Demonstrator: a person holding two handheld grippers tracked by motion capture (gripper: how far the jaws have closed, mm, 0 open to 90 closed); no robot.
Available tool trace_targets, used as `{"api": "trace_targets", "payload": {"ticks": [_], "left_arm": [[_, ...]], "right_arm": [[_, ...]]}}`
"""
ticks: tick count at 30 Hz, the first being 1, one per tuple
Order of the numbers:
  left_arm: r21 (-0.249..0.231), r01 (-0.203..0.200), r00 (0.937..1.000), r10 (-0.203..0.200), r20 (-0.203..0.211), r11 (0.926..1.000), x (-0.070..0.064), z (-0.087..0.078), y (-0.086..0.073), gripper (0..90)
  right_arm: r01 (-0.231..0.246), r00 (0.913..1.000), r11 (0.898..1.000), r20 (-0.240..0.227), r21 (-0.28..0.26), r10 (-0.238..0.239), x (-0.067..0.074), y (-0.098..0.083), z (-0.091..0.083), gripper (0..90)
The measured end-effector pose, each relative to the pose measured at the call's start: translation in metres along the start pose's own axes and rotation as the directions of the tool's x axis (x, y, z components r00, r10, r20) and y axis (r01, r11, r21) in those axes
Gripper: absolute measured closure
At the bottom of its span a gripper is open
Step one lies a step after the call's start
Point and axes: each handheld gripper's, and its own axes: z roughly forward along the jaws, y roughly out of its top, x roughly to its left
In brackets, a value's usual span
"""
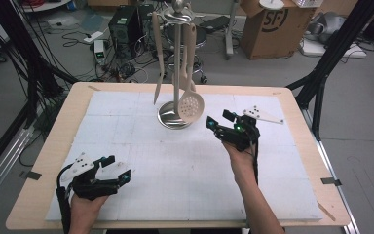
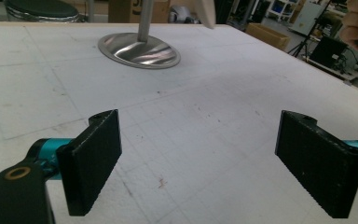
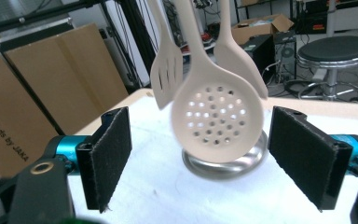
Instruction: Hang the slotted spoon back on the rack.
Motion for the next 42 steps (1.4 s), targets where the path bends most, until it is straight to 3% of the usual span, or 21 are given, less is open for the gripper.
{"api": "trace_targets", "payload": {"ticks": [12, 23, 26, 29, 33, 42], "left_arm": [[0.006, -0.015, 0.9997, 0.015, 0.019, 0.9999, -0.003, 0.013, 0.004, 14.8], [0.017, -0.024, 0.9994, 0.024, 0.025, 0.9996, -0.006, 0.019, 0.004, 14.8], [0.007, -0.002, 0.9990, 0.001, 0.044, 1.0000, -0.007, 0.021, 0.002, 14.6], [0.021, -0.031, 0.9988, 0.030, 0.040, 0.9993, -0.013, 0.025, 0.002, 14.6], [0.004, -0.012, 0.9988, 0.012, 0.048, 0.9999, -0.012, 0.025, 0.002, 14.6], [-0.020, 0.018, 0.9989, -0.017, 0.044, 0.9996, -0.006, 0.021, 0.003, 14.6]], "right_arm": [[-0.034, 0.9991, 0.999, 0.027, 0.022, 0.034, -0.016, -0.040, -0.032, 20.3], [-0.019, 0.9997, 1.000, 0.015, 0.020, 0.018, -0.013, -0.058, -0.051, 20.4], [-0.008, 0.9997, 1.000, 0.023, 0.016, 0.008, -0.014, -0.060, -0.055, 20.4], [-0.005, 0.9997, 1.000, 0.025, 0.019, 0.004, -0.014, -0.061, -0.059, 20.3], [0.026, 0.9993, 0.999, 0.026, 0.026, -0.026, -0.015, -0.066, -0.064, 19.5], [0.020, 0.9991, 0.999, 0.037, 0.028, -0.021, -0.022, -0.080, -0.074, 19.2]]}}
